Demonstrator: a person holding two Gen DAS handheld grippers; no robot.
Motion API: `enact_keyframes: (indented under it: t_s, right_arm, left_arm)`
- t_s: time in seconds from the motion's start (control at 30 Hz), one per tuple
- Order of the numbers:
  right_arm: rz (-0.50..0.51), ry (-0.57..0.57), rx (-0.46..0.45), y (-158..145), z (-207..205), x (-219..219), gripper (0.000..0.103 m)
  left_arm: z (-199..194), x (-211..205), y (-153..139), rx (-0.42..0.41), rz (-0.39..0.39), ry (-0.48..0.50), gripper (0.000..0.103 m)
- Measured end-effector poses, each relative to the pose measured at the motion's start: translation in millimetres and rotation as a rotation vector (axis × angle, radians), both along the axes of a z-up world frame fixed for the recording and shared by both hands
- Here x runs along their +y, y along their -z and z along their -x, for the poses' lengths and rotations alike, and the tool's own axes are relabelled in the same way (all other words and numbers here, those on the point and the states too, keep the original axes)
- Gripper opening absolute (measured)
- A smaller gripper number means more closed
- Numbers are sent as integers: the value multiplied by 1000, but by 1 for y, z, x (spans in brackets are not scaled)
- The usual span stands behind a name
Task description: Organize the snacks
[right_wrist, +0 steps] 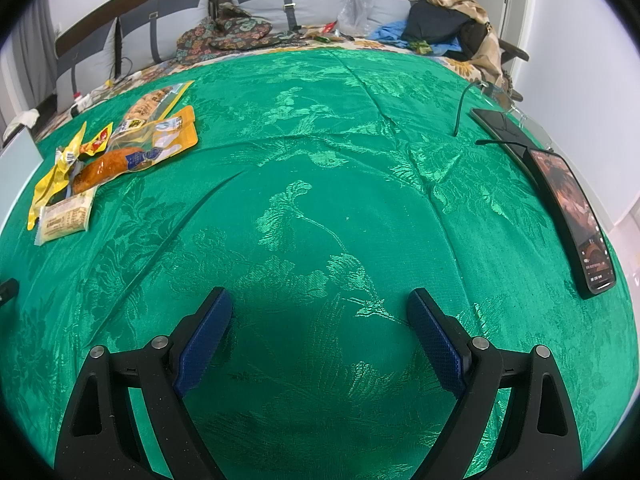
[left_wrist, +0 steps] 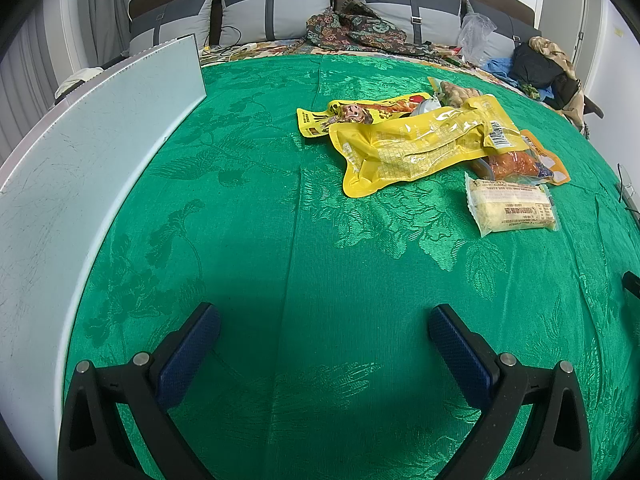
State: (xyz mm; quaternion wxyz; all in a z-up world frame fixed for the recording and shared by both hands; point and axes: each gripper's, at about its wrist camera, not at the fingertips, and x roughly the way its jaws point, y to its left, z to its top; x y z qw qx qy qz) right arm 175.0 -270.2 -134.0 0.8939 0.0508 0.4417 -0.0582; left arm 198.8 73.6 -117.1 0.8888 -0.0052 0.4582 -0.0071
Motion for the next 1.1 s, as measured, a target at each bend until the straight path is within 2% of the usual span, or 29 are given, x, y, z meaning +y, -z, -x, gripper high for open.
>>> enact_keyframes:
  t_s: [1.1]
  right_arm:
    - [-1,0,0,0,0,0,92]
  left_arm:
    - [1,-2,-2,1,0,-1,103]
